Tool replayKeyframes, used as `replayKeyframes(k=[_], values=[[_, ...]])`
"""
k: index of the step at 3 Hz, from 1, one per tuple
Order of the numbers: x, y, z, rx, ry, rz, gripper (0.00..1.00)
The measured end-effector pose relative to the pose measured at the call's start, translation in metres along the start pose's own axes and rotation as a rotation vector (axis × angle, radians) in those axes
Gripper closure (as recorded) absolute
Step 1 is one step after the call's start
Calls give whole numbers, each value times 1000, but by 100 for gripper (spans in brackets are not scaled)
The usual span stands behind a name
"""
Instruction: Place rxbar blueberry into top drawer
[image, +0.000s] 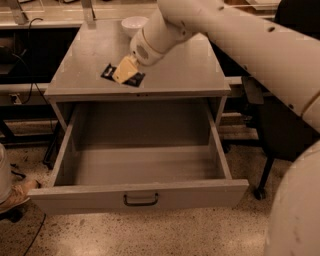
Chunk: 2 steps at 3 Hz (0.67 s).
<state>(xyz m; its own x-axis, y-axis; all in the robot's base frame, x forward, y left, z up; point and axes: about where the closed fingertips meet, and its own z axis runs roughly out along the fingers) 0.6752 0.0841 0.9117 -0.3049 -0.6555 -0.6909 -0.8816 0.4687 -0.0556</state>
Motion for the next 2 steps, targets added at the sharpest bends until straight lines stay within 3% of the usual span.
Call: replayKeyframes(k=[1, 2], values=[[36, 25, 36, -101, 20, 79, 100], [61, 43, 74, -172, 34, 116, 100]])
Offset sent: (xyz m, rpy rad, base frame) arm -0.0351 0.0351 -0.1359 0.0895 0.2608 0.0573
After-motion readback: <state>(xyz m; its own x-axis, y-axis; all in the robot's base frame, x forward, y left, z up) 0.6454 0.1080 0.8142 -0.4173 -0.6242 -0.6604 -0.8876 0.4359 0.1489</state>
